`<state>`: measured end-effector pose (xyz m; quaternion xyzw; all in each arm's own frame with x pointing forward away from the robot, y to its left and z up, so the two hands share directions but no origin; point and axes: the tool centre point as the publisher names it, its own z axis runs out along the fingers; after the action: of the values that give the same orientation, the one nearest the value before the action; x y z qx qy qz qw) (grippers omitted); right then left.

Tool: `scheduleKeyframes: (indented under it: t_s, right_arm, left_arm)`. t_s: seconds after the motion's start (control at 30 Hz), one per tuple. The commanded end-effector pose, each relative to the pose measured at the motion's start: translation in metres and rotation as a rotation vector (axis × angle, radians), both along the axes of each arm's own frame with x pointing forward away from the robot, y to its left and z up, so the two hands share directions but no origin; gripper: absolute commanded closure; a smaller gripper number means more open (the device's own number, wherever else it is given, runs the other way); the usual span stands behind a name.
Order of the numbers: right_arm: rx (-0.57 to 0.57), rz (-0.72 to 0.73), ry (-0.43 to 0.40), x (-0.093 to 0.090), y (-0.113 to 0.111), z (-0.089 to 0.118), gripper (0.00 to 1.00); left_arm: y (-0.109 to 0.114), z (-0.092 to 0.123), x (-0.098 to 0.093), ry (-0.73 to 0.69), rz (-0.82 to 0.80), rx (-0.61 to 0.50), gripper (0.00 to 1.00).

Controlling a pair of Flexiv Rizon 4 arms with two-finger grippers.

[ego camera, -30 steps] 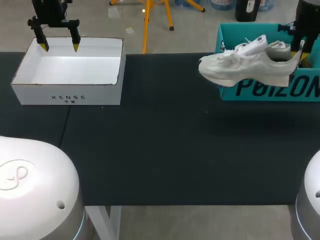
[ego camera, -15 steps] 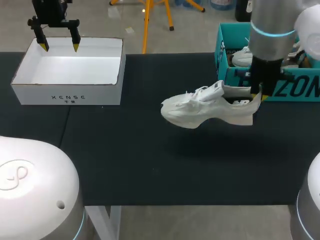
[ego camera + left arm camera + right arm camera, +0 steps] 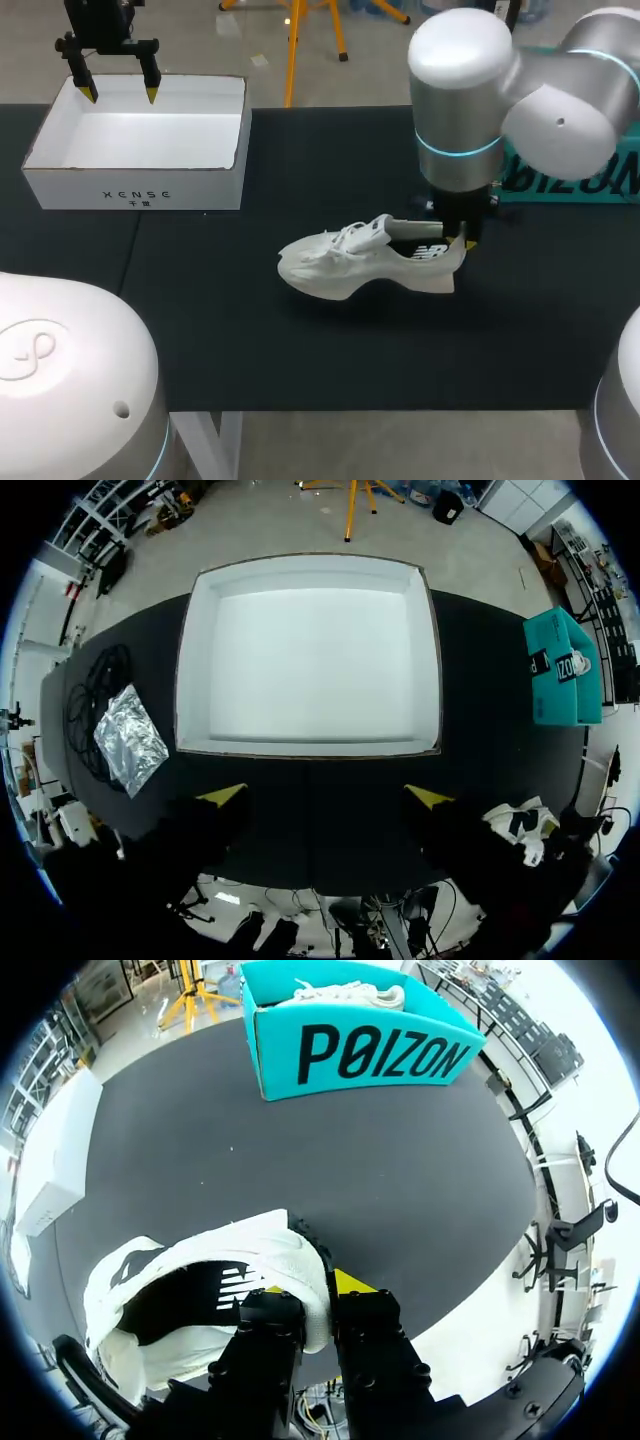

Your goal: Take the shoe out of the shoebox, open the shoe tongue, remove and reinsert the insole, then place the shoe into the shoebox

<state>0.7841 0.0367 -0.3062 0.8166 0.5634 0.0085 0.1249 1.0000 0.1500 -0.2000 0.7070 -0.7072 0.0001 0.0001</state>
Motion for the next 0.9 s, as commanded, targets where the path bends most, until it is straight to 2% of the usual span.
scheduleKeyframes:
  t_s: [0.03, 0.27, 0.57, 0.6, 0.63, 0.9]
  right_arm:
    - [0.006, 0.003, 0.013, 0.018, 0.022, -0.025, 1.00]
    - [0.034, -0.011, 0.022, 0.030, 0.017, -0.048, 1.00]
    - [0.003, -0.010, 0.039, 0.040, 0.009, -0.068, 1.00]
    - [-0.003, -0.019, 0.055, 0.040, 0.008, -0.069, 0.67]
    - [0.000, -0.022, 0.054, 0.039, 0.007, -0.070, 0.00]
    - [0.051, -0.035, 0.027, 0.038, -0.007, -0.034, 0.00]
  left_arm:
    - [0.000, 0.000, 0.000, 0.000, 0.000, 0.000, 0.00]
    - [0.000, 0.000, 0.000, 0.000, 0.000, 0.000, 0.00]
    - [0.000, 0.000, 0.000, 0.000, 0.000, 0.000, 0.00]
    - [0.000, 0.000, 0.000, 0.000, 0.000, 0.000, 0.00]
    - [0.000, 0.000, 0.000, 0.000, 0.000, 0.000, 0.00]
    - [0.000, 0.000, 0.000, 0.000, 0.000, 0.000, 0.00]
